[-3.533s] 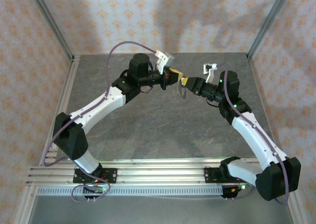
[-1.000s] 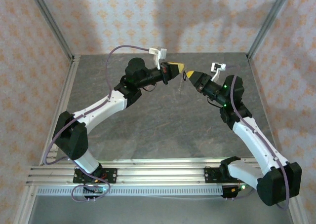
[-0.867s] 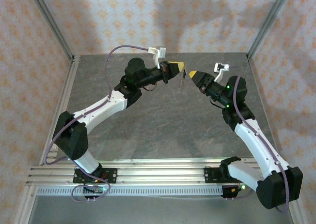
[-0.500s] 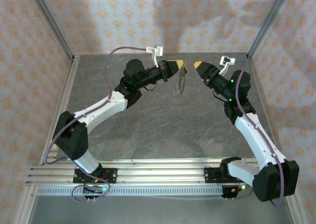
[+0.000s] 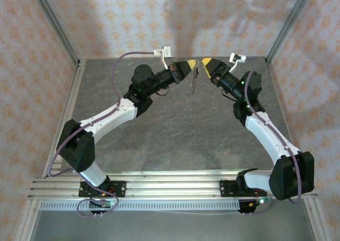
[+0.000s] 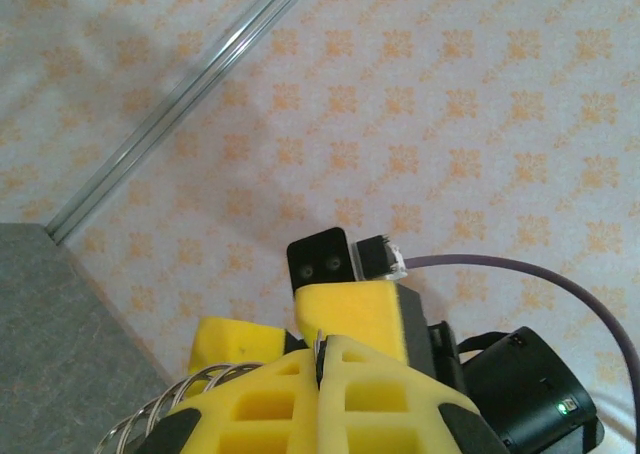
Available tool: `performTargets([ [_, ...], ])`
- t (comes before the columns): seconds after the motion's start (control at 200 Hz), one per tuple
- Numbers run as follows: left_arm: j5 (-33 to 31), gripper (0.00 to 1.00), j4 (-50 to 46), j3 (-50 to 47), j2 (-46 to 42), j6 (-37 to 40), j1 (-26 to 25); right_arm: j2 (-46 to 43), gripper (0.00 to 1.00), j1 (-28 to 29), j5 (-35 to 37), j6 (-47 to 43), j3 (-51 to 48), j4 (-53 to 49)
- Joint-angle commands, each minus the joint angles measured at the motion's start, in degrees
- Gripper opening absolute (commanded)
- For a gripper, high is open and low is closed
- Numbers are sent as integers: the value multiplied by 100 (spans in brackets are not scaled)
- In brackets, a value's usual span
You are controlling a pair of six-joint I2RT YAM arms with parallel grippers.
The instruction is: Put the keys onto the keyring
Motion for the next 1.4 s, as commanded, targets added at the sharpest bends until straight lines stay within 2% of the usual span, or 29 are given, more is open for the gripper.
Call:
performTargets([
  [0.0,-176,0,326,-89,11,-98,-50,10,45,134,48,-38,249,441],
  [0.335,-219,0,284,-138,-60,-80,-50,65,39,380,82,-139,250,330],
  [0.826,-298,0,218,-151,-85,-46,-51,-77,16,415,93,-185,-32,204],
  [0.941,-315,0,210,-147,-86,-46,-50,-84,15,415,72,-183,-49,202],
  [1.056,-340,0,201,-160,-84,-43,-50,-91,23,424,27,-174,-57,178],
  [1.156,-367,0,200,-168,-80,-32,-53,-126,24,428,35,-198,-92,122],
  [1.276,-392,0,158,-159,-85,-21,-51,-180,22,424,52,-221,-158,72],
  [1.396,-403,0,147,-164,-83,-17,-50,-218,12,432,74,-235,-233,62],
])
